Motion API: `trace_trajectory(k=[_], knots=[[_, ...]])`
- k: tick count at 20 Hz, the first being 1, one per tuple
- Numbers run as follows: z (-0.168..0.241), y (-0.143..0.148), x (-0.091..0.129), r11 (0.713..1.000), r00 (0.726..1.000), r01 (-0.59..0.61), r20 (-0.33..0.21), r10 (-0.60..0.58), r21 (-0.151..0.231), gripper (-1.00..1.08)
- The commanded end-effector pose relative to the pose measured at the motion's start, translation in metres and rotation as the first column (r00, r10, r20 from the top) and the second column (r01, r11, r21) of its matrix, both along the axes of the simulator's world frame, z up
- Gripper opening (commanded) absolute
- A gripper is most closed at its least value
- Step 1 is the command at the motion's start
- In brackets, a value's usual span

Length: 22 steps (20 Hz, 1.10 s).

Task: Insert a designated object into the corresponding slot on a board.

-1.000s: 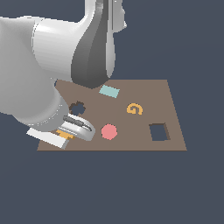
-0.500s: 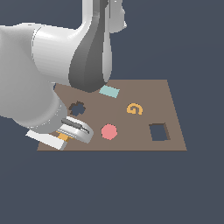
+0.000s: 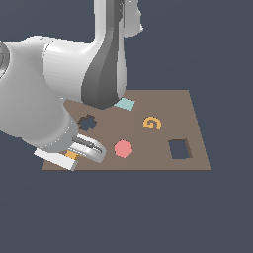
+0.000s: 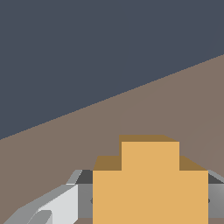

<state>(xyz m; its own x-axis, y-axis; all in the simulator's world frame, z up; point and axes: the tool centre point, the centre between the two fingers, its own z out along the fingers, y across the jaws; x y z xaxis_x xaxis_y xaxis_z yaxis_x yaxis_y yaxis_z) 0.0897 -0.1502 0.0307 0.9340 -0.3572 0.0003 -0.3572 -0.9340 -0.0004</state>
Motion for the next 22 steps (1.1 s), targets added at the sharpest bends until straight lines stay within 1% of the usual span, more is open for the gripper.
trace_trajectory(k=[1,14,22], knots=[[-0.001,0.0,0.0,1.0,1.0,0.0,0.0,0.0,0.0,-1.0],[0.002,0.0,-0.001,1.0,1.0,0.0,-0.001,0.0,0.0,-1.0],[0.003,0.002,-0.014,1.0,1.0,0.0,-0.001,0.0,0.0,-1.0]])
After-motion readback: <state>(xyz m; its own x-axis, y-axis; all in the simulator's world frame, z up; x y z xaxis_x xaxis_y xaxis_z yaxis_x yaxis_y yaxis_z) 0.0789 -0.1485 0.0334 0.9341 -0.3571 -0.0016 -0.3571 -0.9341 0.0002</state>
